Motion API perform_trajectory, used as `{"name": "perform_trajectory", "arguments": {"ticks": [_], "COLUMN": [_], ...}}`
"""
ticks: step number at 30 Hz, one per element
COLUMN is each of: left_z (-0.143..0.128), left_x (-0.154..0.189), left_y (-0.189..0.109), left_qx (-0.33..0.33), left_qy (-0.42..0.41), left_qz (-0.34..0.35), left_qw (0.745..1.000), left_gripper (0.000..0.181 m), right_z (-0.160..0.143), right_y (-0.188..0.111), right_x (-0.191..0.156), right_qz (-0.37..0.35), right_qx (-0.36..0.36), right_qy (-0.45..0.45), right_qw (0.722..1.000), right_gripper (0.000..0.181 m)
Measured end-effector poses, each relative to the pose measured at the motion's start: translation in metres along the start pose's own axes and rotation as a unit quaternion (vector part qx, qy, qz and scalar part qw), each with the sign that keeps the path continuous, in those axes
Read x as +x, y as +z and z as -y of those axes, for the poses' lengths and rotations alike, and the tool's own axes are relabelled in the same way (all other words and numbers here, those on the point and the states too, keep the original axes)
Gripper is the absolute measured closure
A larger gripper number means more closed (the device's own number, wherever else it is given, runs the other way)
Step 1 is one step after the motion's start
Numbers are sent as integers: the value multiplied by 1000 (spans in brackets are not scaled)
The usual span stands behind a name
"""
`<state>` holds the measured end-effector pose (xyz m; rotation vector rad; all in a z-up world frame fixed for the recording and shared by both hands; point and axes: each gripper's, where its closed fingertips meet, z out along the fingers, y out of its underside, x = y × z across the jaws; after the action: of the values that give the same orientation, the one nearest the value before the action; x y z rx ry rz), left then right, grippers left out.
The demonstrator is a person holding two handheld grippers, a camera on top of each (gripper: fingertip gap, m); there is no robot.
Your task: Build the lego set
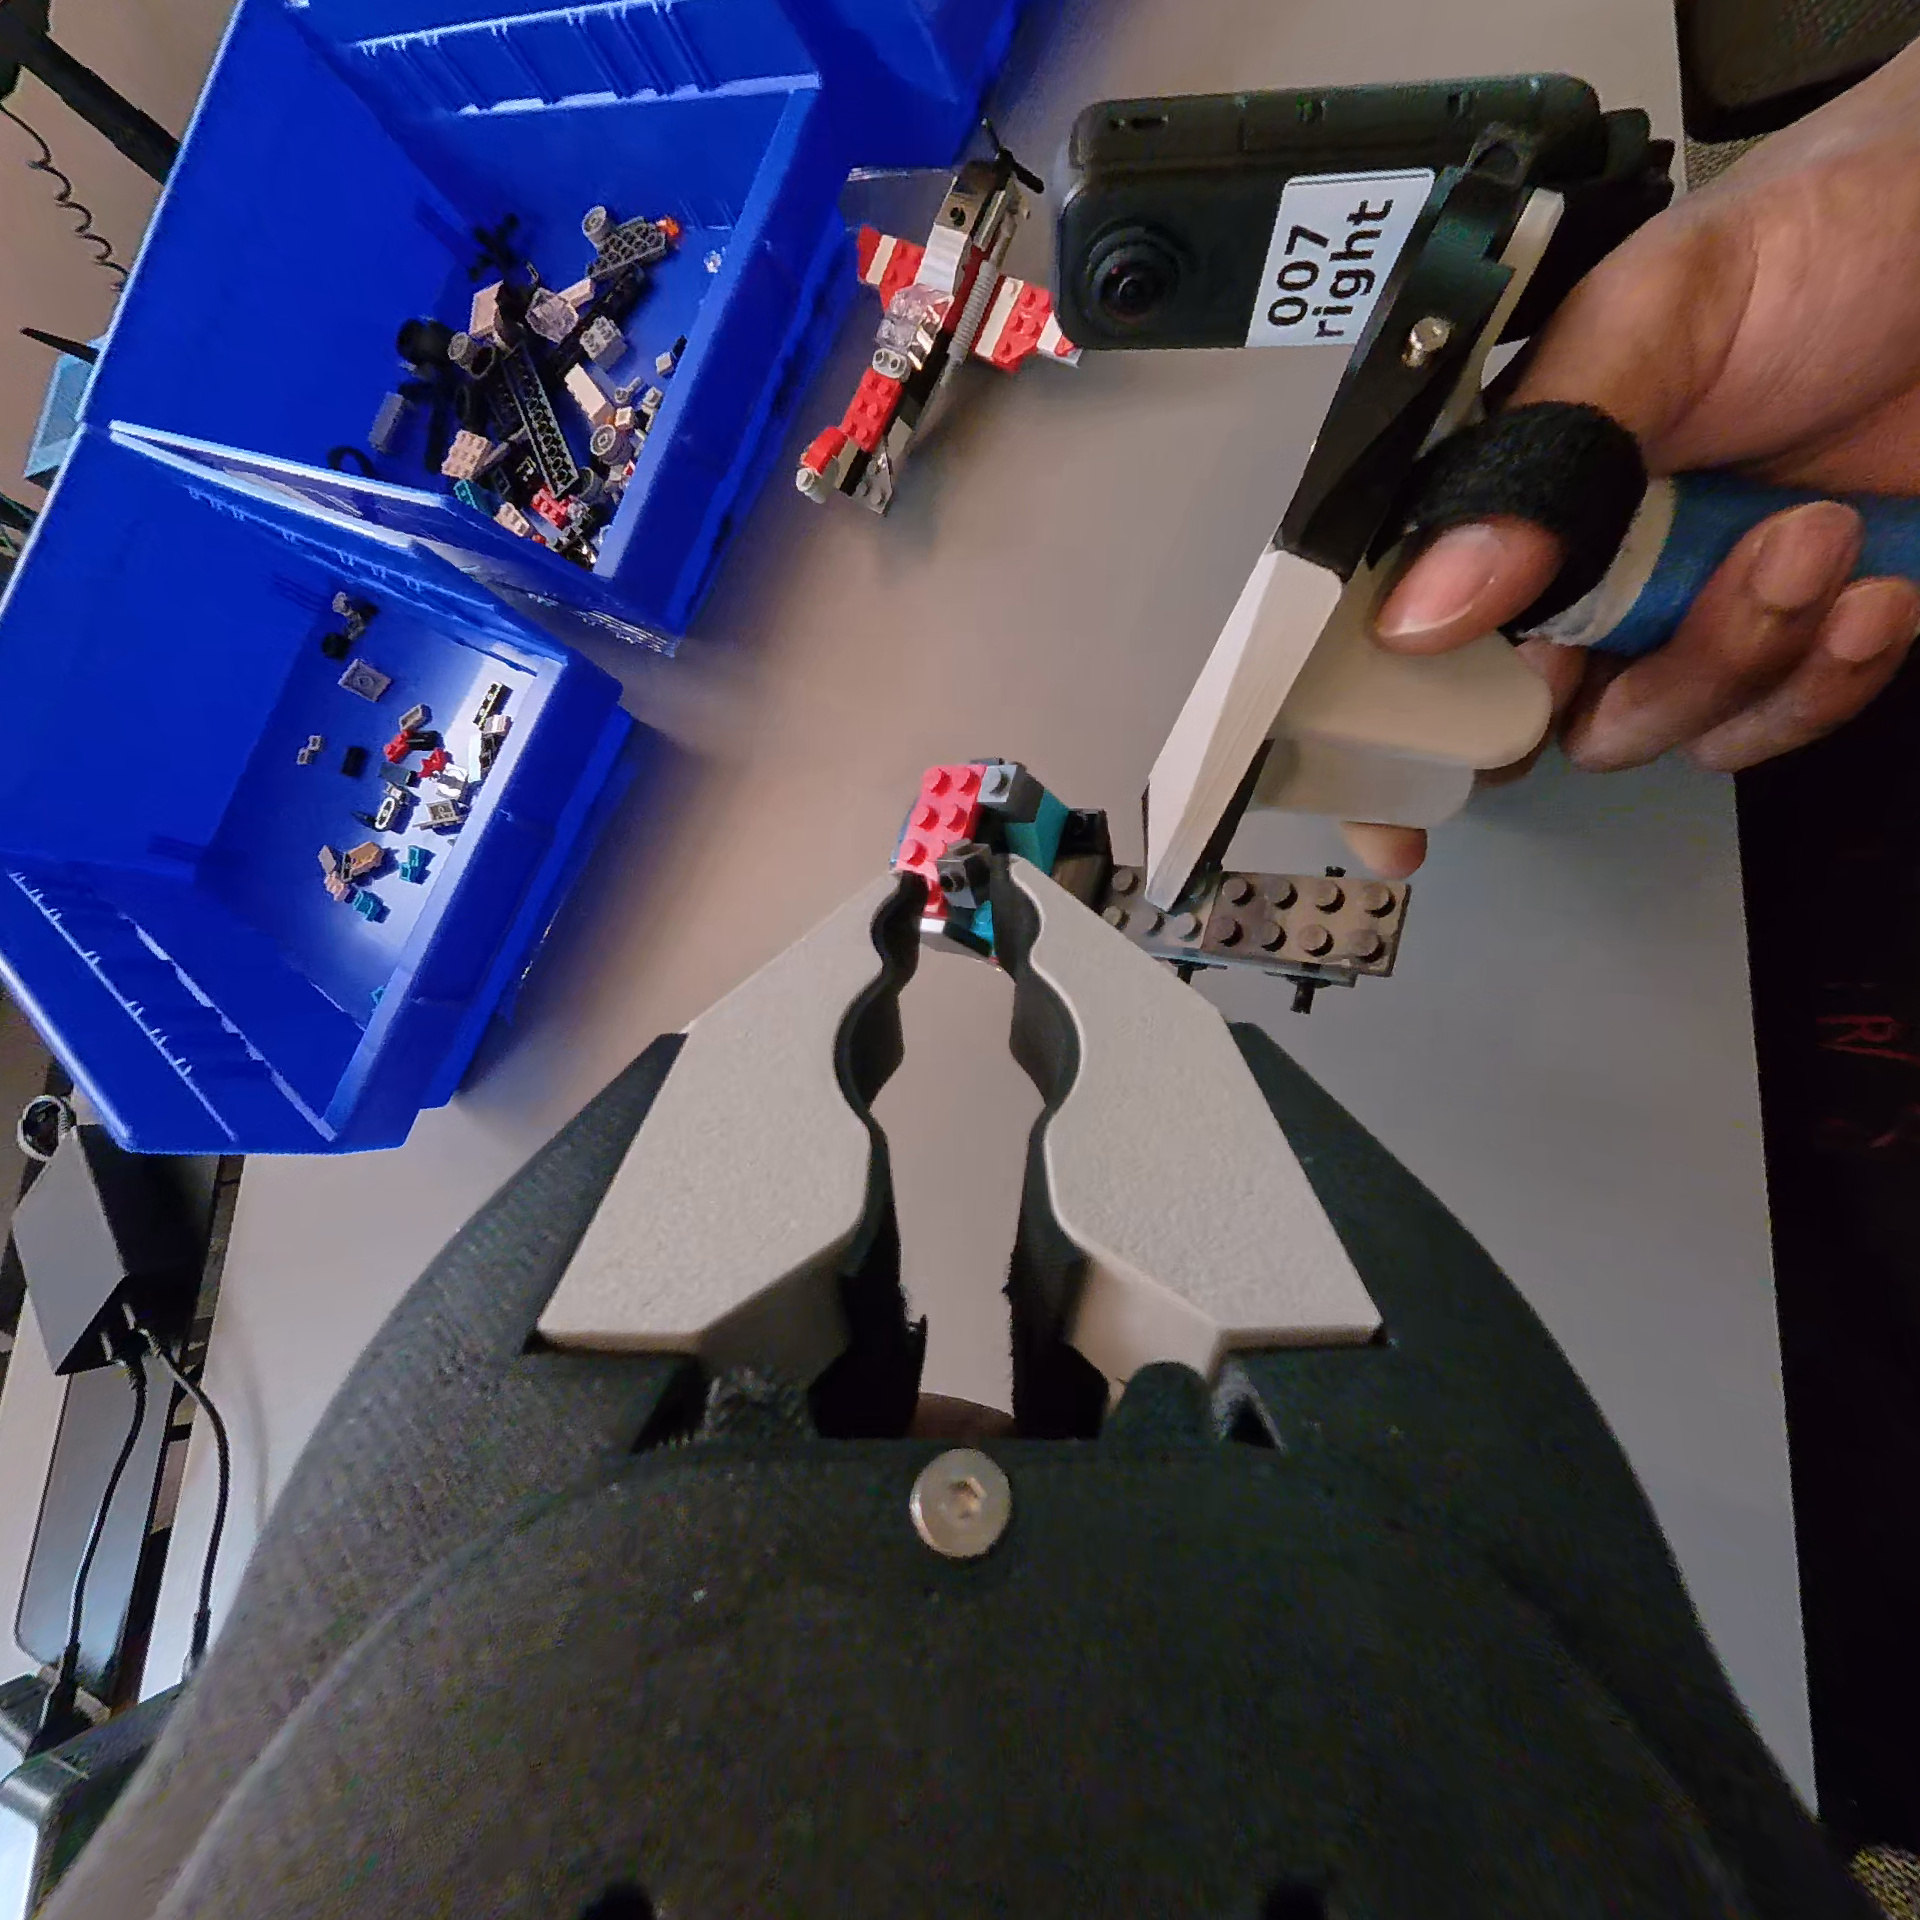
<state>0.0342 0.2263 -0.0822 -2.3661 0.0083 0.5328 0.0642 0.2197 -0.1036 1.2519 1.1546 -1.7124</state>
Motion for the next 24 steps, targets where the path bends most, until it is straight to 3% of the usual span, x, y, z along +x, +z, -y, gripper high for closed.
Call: {"name": "perform_trajectory", "arguments": {"ticks": [19, 24], "left_z": [0, 5], "left_x": [0, 3], "left_y": [-1, -3], "left_qx": [26, 30], "left_qy": [-52, -33], "left_qz": [-1, 7], "left_qw": [998, 999], "left_gripper": [170, 169], "right_z": [2, 2], "right_y": [-1, -1], "right_x": [1, 0], "right_qz": [-2, -1], "right_qx": [4, 4], "right_qy": [0, 0], "right_qw": [1000, 1000], "right_gripper": [169, 169]}}
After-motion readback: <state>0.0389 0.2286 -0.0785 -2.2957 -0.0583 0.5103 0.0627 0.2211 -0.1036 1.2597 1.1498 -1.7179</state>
